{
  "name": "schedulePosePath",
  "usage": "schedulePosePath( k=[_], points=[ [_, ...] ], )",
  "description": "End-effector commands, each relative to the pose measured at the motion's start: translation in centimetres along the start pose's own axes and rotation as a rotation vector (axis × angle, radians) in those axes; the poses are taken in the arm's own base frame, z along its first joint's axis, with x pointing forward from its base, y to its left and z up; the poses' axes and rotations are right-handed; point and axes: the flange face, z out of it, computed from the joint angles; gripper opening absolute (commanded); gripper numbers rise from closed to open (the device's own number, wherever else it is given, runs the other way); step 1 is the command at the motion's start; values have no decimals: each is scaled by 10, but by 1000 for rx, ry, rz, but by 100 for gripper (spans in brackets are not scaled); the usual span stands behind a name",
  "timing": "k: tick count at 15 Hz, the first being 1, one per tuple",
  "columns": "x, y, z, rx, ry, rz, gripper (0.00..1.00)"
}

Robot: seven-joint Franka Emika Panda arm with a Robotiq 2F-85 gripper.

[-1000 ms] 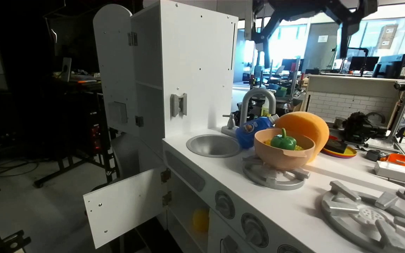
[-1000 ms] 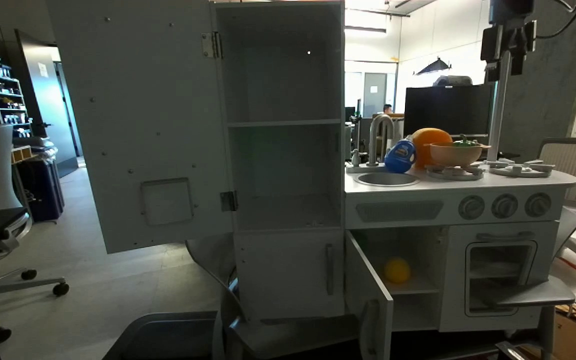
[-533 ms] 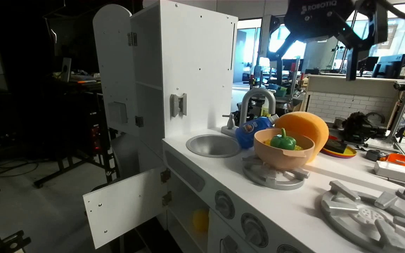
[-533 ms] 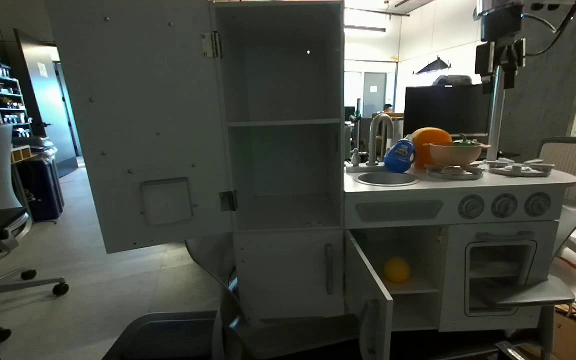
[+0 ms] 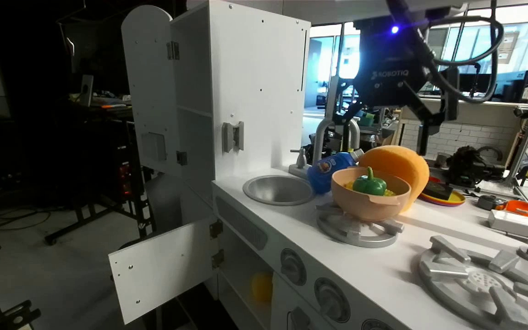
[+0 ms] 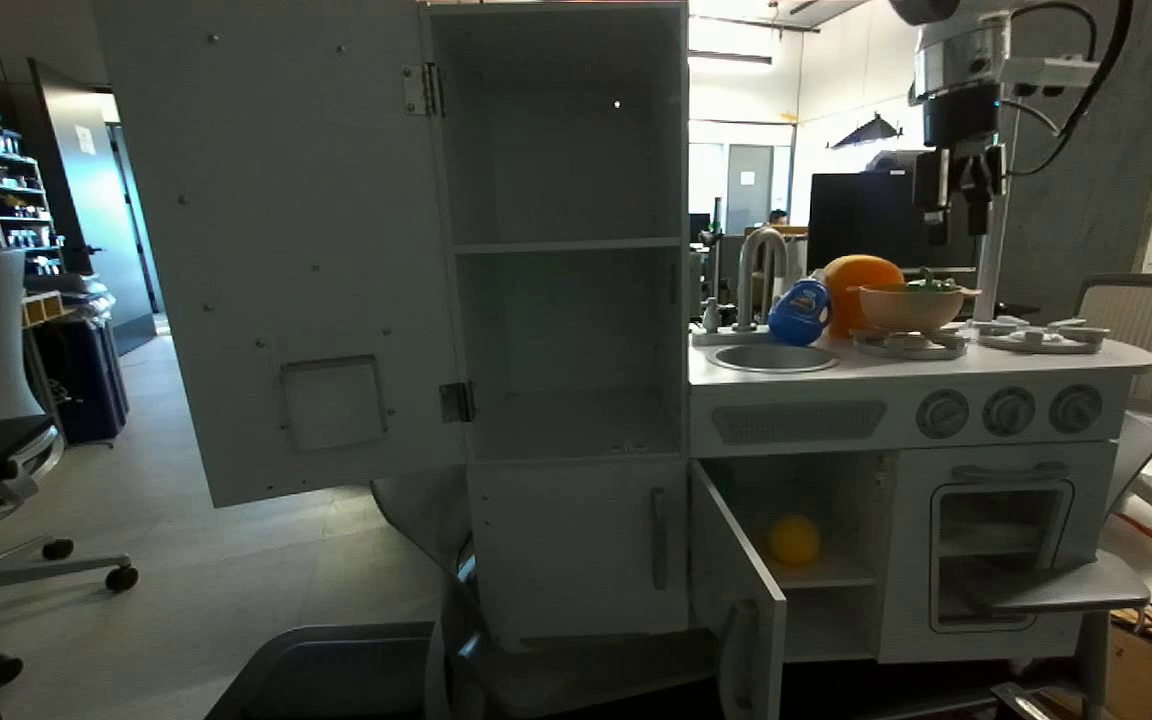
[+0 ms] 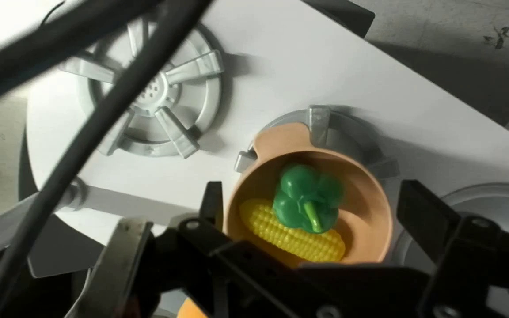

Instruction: Remove the yellow sponge from the sink and place it inside the bottom cabinet, pick up the green pepper and put it inside the bottom cabinet.

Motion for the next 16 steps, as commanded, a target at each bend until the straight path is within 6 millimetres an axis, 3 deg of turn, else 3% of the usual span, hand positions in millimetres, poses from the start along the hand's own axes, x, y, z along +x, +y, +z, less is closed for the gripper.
schedulePosePath(
  k=[1,3,4,6,10,16],
  points=[
    [19,-14,16,10,25,-17,100],
    [25,-13,34,14,38,-23,100],
    [27,-16,27,10,41,-19,100],
    [27,-8,35,15,56,-16,100],
    [28,-5,27,5,58,-6,100],
    [37,-8,40,2,49,4,100]
  ],
)
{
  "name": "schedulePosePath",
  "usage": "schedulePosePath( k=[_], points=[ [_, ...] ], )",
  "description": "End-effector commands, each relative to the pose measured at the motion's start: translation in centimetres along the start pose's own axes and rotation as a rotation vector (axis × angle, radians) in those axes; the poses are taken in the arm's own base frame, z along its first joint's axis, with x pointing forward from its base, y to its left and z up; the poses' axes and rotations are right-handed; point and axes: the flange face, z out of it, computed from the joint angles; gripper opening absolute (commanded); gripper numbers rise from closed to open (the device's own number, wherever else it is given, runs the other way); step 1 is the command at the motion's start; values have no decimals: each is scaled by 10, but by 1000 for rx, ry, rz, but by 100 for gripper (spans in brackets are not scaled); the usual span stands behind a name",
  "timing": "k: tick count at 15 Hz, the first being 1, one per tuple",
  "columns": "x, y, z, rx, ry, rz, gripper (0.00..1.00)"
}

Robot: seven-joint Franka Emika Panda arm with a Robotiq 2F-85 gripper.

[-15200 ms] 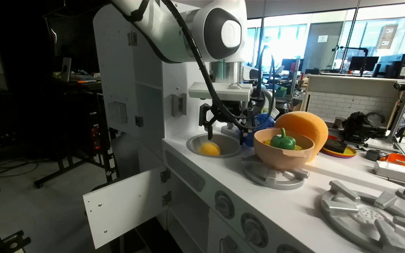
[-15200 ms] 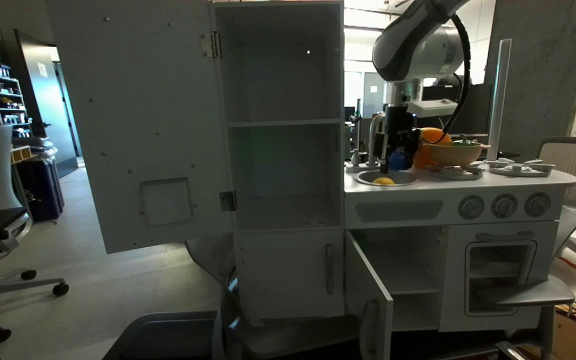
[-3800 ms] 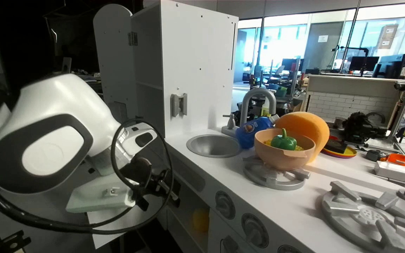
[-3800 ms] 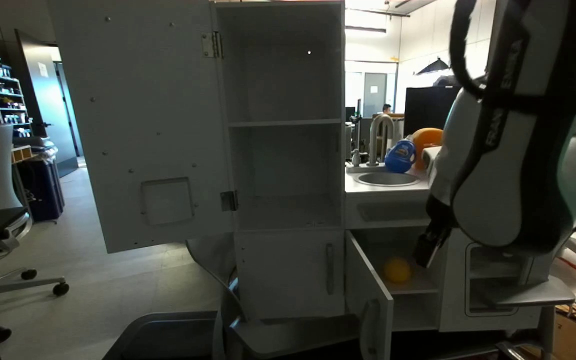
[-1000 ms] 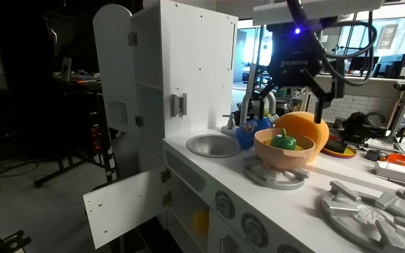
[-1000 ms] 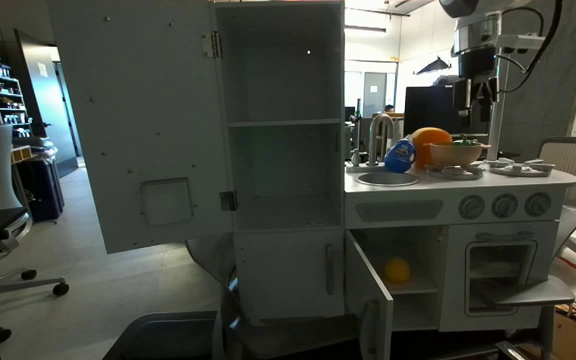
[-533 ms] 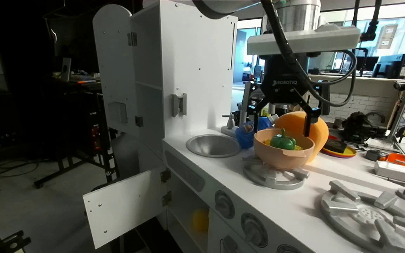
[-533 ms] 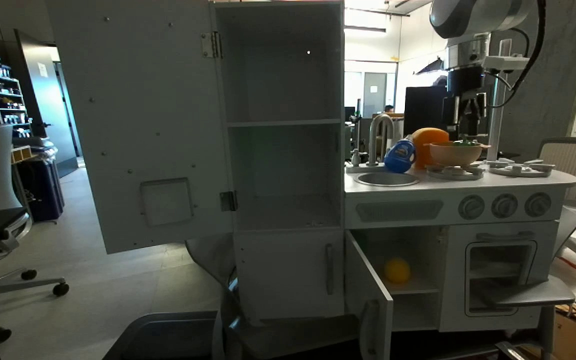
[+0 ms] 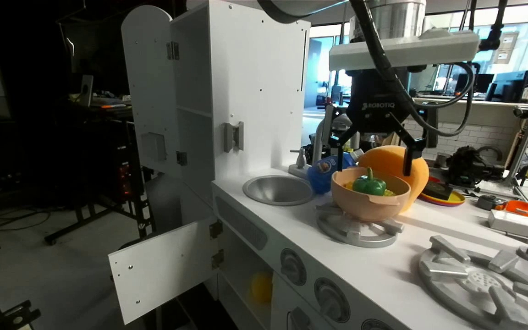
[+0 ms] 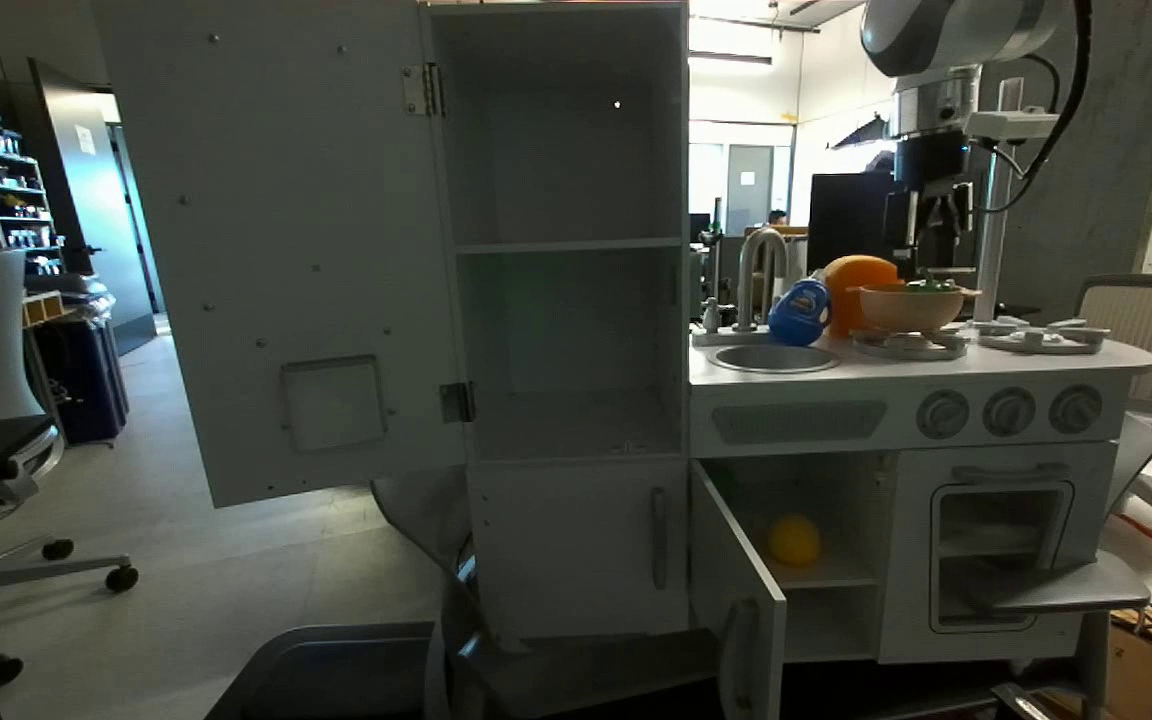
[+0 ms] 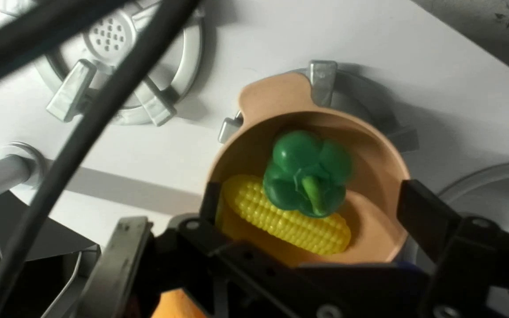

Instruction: Remove the yellow sponge from the sink and place it inside the bottom cabinet, pick up the green pepper and put it inside the bottom cabinet.

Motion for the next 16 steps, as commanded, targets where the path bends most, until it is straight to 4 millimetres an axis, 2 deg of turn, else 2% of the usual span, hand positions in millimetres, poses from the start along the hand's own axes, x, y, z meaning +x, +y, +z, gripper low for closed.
schedulePosePath(
  k=[1,2,7,8,9,15,16],
  points=[
    [11,-1,6,3,4,17,100],
    [12,1,13,6,5,19,100],
    [17,-1,14,1,4,26,100],
    [18,0,15,0,6,29,77],
    [19,-1,13,-3,6,31,74],
    [20,-3,12,-21,-14,38,27],
    [20,-2,13,-22,-15,38,22]
  ],
)
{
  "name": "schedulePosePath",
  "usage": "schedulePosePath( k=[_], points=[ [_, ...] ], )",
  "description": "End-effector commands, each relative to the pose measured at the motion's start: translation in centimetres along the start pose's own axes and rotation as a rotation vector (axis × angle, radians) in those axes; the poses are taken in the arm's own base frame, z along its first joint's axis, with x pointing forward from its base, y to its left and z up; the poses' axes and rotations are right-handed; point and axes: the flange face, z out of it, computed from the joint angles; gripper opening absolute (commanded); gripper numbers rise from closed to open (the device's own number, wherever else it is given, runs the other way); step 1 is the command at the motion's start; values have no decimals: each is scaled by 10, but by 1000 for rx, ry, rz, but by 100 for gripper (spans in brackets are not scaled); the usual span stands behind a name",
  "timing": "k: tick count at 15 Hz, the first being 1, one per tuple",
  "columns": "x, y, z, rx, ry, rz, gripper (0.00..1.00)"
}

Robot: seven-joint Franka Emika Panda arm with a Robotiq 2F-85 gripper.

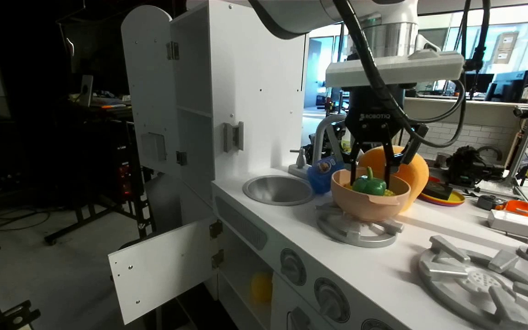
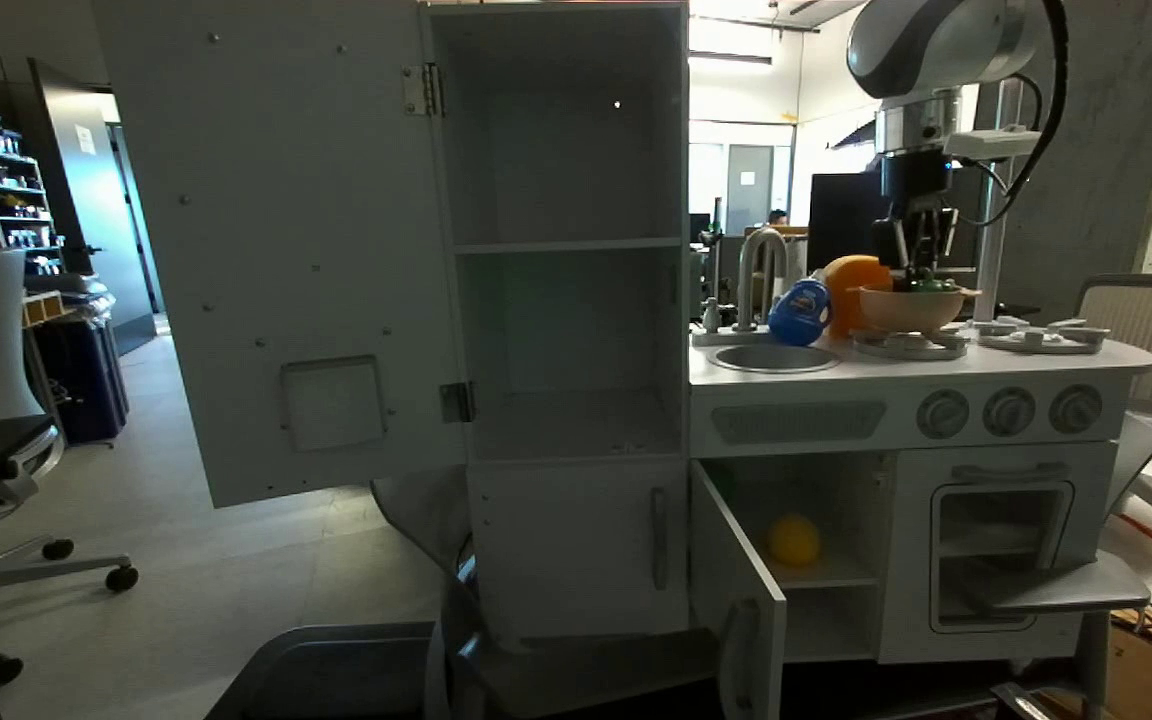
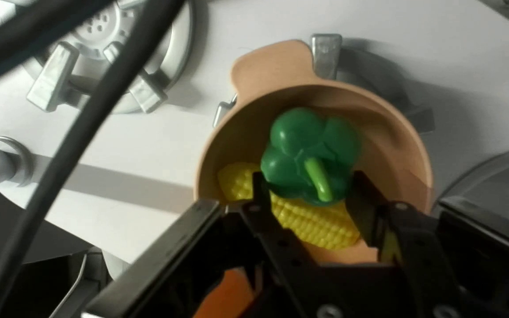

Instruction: Remove the yellow sponge from the sink and place it inside the bottom cabinet, pick up the green pepper and put it inside the bottom cabinet.

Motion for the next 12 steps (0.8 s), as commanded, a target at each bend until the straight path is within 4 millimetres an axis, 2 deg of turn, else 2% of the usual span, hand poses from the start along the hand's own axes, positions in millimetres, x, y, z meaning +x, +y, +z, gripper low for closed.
schedulePosePath(
  k=[1,3,5,9,12],
  points=[
    [5,0,-2,-18,-20,10,22],
    [4,0,-2,-20,-28,11,22],
    [2,0,-15,-19,-33,11,22],
    [-3,4,-56,-24,13,7,22],
    [-10,-4,-93,-32,36,-25,22]
  ],
)
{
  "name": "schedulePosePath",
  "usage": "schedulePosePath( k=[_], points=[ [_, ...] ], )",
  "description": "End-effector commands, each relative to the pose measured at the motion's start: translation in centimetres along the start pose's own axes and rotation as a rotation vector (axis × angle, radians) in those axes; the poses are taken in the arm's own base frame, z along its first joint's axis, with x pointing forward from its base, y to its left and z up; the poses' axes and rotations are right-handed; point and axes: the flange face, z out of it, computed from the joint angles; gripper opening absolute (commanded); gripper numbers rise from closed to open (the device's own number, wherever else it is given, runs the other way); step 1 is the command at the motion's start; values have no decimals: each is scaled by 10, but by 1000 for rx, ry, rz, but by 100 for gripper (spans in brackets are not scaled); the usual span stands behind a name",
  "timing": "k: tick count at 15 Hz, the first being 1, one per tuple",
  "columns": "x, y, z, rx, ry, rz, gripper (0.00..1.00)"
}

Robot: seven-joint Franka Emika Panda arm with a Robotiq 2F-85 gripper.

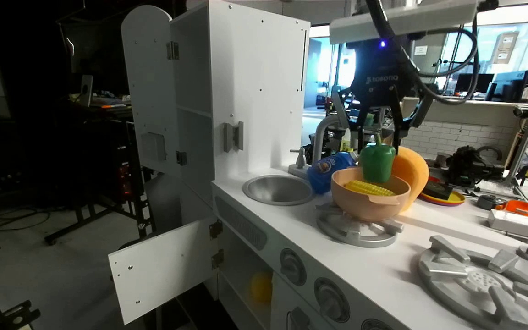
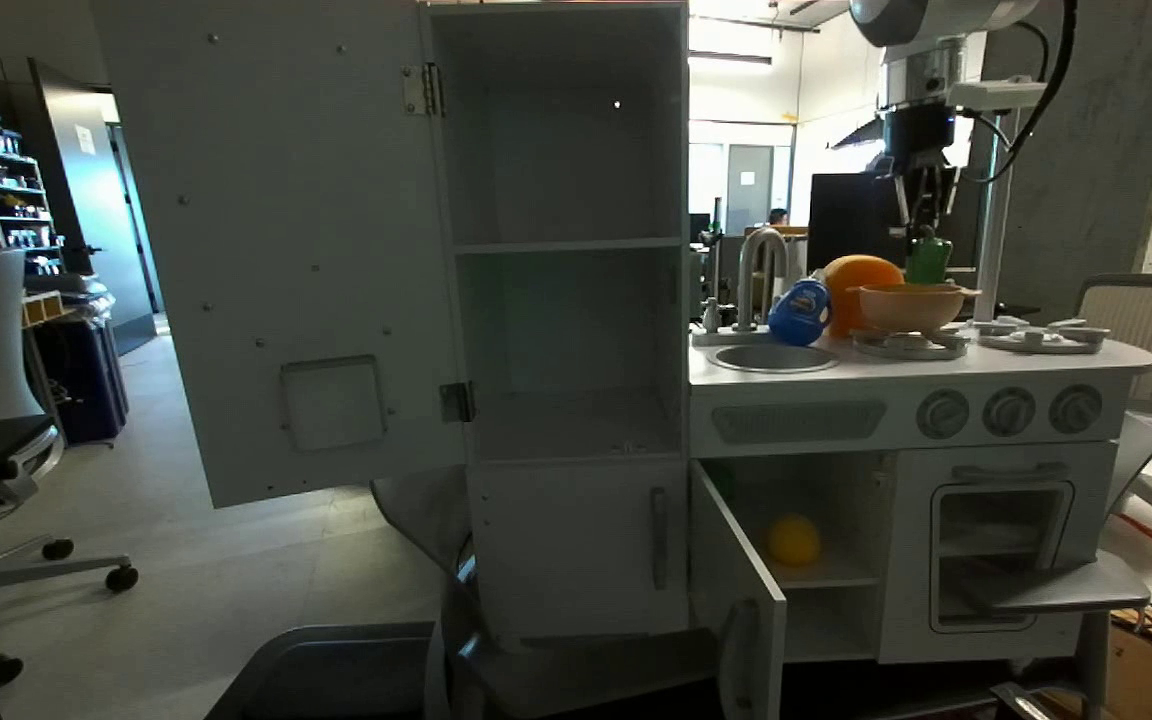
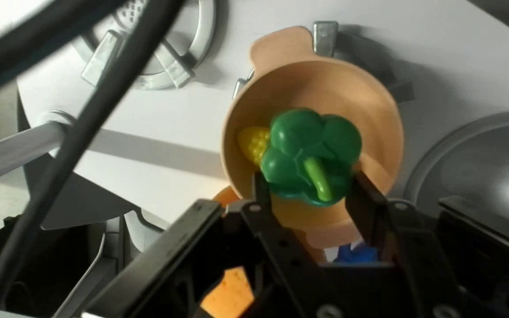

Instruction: Remove the yellow sponge from the sink and place it inside the bottom cabinet, pick up the green pepper and put it inside the bottom cabinet.

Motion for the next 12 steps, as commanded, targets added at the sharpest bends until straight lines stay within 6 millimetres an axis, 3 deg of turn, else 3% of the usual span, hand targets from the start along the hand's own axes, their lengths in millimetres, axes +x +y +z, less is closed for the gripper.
schedulePosePath(
  k=[1,4,7,10,12],
  points=[
    [-13,-13,-52,-7,4,-63,22],
    [-31,-29,-89,-5,10,-166,22],
    [-64,-46,-121,-7,-5,-292,22],
    [-95,-64,-137,-20,-32,-409,22],
    [-113,-75,-130,-15,-50,-472,22]
  ],
)
